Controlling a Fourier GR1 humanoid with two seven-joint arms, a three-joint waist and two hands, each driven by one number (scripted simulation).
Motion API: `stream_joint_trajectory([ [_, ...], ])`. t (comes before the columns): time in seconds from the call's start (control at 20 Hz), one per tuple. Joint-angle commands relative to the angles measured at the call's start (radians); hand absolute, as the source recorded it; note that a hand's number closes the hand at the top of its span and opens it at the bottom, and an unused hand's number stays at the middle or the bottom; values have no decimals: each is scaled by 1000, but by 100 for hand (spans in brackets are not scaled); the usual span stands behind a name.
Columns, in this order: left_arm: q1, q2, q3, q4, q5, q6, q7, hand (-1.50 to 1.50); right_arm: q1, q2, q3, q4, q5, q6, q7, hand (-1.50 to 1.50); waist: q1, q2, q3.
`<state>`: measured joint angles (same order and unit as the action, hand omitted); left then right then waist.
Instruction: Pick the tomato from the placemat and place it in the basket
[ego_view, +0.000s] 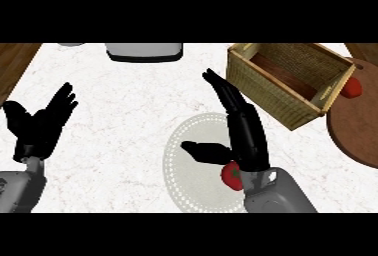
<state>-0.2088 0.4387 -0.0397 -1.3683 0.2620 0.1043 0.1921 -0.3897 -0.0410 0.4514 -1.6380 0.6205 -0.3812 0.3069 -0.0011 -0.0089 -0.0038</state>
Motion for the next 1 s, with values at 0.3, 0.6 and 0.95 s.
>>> stream_joint_trajectory([
  [0.3, 29, -4, 11, 11, -3, 9, -3, 0, -211, -139, -33, -29, 274, 458, 680, -150, -40, -22, -6],
  [0.6, 39, 16, 20, -24, -3, -5, 5, 0, -328, -126, -141, -177, 93, 842, 948, -150, -22, -13, 1],
  [0.95, 52, -31, 7, 1, -27, 26, -28, 0, -253, -85, -184, -345, -135, 976, 1074, -150, -43, -10, 1],
])
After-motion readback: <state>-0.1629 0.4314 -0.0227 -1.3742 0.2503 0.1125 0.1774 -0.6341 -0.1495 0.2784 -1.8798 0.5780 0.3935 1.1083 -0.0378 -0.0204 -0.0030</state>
